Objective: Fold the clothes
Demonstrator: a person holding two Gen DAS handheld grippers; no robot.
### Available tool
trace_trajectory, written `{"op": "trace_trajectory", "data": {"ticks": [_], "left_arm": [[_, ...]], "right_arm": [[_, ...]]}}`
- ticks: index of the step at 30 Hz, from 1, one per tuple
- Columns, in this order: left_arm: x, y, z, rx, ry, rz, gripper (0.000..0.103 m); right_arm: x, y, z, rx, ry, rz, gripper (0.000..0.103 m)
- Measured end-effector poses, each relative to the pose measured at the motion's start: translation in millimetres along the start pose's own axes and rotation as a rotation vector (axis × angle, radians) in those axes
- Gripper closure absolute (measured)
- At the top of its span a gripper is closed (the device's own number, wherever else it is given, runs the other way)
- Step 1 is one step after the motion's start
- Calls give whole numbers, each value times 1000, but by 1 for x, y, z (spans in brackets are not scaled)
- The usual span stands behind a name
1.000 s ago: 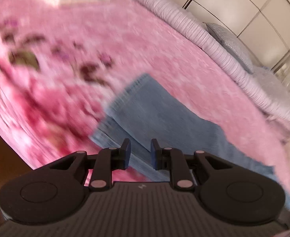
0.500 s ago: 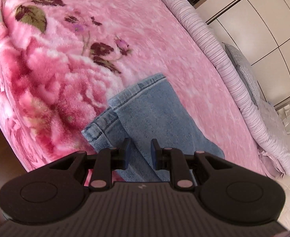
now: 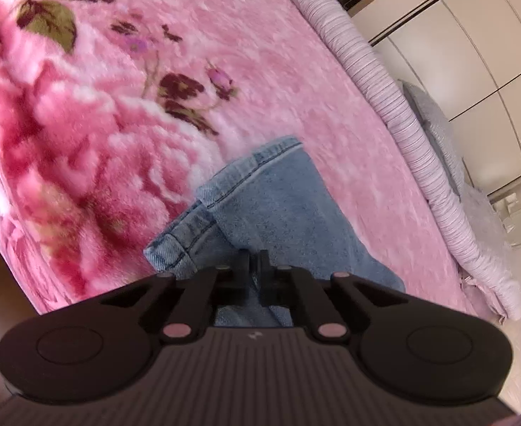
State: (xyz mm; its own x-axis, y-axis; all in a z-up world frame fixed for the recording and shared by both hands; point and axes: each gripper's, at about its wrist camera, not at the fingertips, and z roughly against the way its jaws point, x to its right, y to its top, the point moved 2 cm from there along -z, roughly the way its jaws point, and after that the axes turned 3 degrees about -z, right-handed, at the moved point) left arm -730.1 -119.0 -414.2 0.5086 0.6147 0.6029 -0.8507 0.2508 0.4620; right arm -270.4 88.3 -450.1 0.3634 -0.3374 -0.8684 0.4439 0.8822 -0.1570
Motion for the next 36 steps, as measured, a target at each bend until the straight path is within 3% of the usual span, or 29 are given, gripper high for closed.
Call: {"op": "trace_trajectory", "data": {"ticks": [5,7,9,13,20,23,25,27,29,32,36], "left_arm": [[15,-6,39,73,-54,-91,103],[14,-10,45,68,-50,-106,103],[7,-16,39,36,-18,-116,103],[-7,-21,28,5,-2,-63,103],[9,-23,42,46,7,-187,103],[0,-28,30,16,59,-201,101],[-1,-29,31,13,79,-198,101],[7,-30,36,6,128,-265,102],[19,-32,43,-12,179,-359,103],[44,-45,54,-52,135,-486,101],[99,-87,46,-129,-29,-665,101]], "right_arm": [[-37,-8,12,56,42,189,103],[-48,-10,19,74,48,246,103],[-44,-17,23,60,-6,266,103],[-11,-20,8,20,-134,200,103],[-33,-28,17,50,-119,296,103],[-19,-32,12,17,-157,272,103],[-5,-31,12,25,-125,184,103],[-8,-31,13,19,-107,166,94],[-12,-29,22,38,-95,170,92],[-7,-20,53,115,-70,140,91],[15,0,95,249,-68,50,91]]}}
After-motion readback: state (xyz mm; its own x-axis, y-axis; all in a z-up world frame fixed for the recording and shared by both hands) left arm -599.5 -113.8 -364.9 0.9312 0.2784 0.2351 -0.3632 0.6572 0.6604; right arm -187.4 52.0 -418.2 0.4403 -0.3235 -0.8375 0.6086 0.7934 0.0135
